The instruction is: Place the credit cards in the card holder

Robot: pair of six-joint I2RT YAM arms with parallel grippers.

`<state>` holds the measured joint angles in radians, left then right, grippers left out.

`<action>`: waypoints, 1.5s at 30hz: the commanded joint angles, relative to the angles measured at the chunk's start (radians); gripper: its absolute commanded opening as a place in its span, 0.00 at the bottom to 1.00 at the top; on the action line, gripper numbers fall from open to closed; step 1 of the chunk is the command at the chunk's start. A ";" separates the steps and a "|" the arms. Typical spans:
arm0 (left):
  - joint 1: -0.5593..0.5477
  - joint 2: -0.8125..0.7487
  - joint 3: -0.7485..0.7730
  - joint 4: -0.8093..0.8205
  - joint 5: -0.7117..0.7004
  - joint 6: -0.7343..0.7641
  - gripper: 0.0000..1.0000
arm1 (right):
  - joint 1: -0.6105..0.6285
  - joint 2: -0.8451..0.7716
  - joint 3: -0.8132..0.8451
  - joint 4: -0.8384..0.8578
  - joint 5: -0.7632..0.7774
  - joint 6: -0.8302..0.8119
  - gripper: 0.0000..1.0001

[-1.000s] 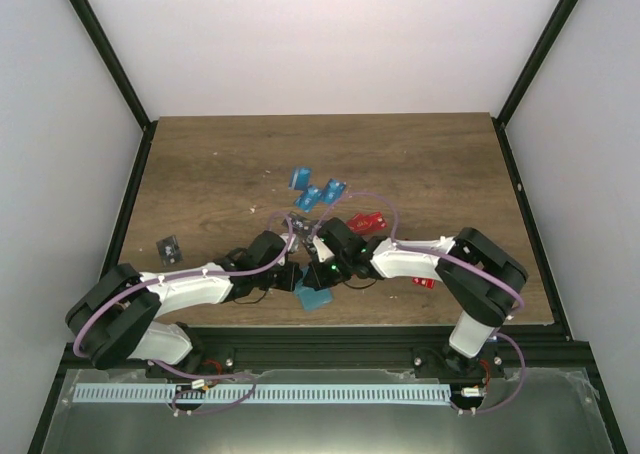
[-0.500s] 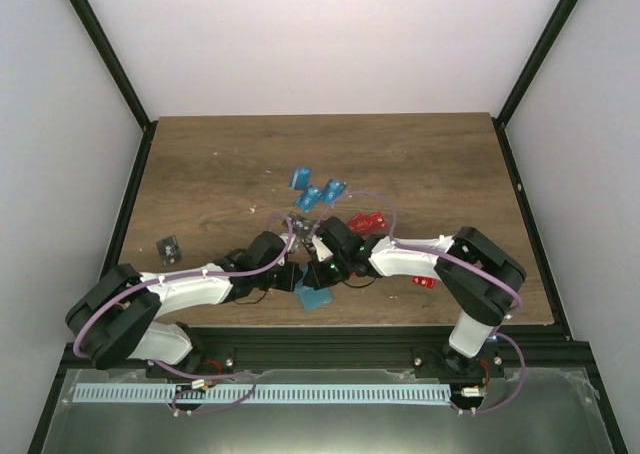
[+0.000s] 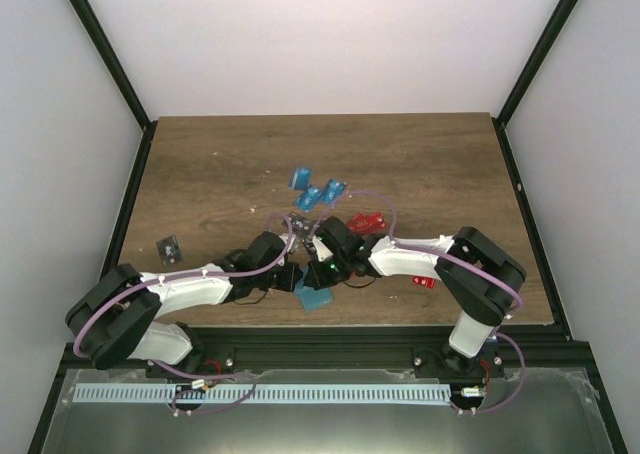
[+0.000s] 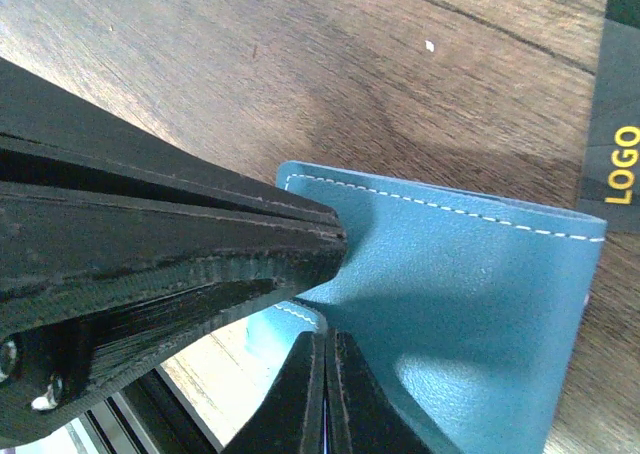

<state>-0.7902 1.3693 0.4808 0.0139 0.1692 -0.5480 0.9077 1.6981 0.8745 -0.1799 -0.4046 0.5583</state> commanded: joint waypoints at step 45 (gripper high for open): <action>0.004 -0.003 -0.034 -0.004 -0.001 0.024 0.04 | -0.003 0.000 -0.003 -0.118 0.114 -0.007 0.01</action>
<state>-0.7902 1.3689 0.4690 0.0376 0.1749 -0.5423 0.9112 1.6836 0.8768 -0.2157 -0.3397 0.5583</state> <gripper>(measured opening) 0.039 0.014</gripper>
